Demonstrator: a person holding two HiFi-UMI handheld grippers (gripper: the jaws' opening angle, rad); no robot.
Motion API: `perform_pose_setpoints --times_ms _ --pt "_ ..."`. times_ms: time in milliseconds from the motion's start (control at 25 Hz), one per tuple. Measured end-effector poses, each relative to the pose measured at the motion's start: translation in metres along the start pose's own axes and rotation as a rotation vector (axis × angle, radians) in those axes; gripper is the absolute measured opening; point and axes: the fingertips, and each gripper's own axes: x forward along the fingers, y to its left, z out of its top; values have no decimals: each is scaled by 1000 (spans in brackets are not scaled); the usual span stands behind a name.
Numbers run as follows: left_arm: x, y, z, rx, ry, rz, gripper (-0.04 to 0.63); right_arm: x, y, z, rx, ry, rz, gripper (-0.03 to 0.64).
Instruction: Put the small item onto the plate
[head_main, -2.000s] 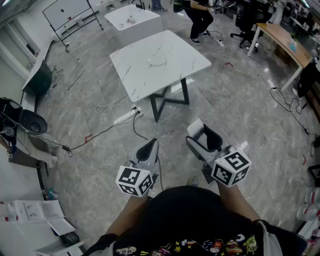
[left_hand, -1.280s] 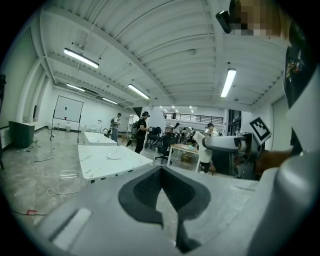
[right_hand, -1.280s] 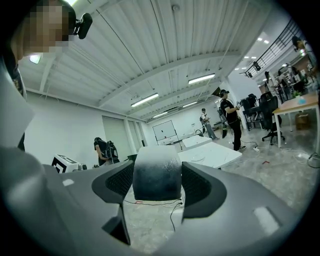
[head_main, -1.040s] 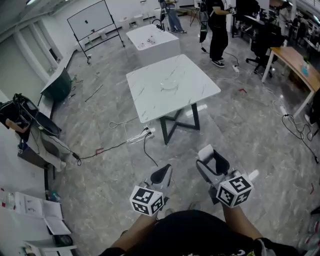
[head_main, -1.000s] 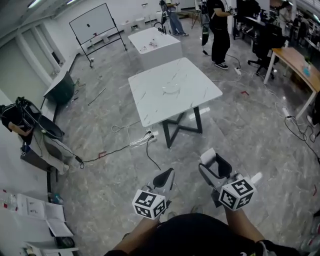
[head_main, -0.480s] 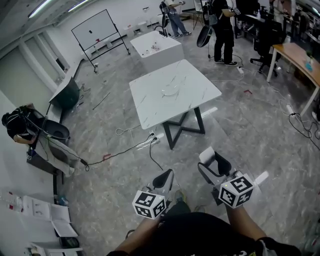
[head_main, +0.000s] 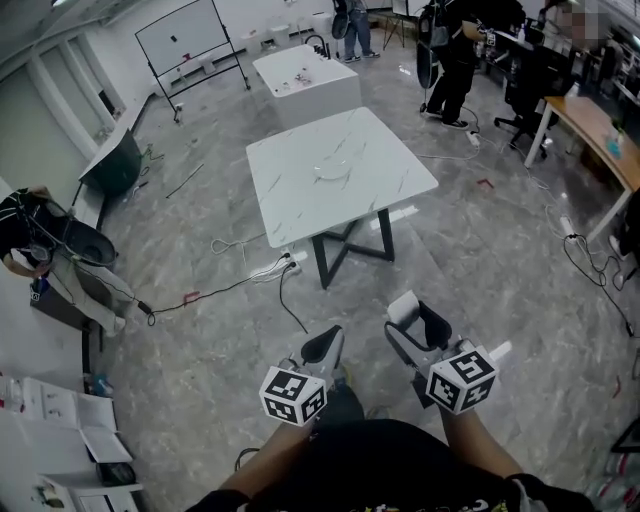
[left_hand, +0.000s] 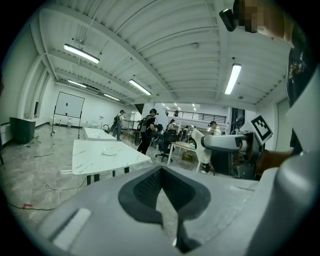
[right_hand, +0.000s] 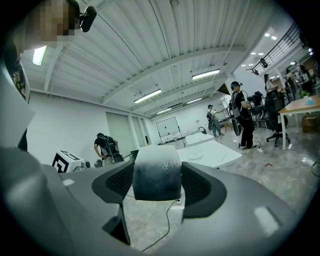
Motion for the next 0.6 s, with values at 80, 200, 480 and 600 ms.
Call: perform_pose_setpoints --times_ms 80,200,480,600 --pt "3 12 3 -4 -6 2 0 13 -1 2 -4 6 -1 327" --pt "9 31 6 -18 -7 2 0 33 -3 7 -7 11 -5 327" --pt "38 83 20 -25 0 -14 0 90 -18 21 -10 20 -26 327" --pt "52 104 26 -23 6 -24 0 114 -23 22 -2 27 -37 327"
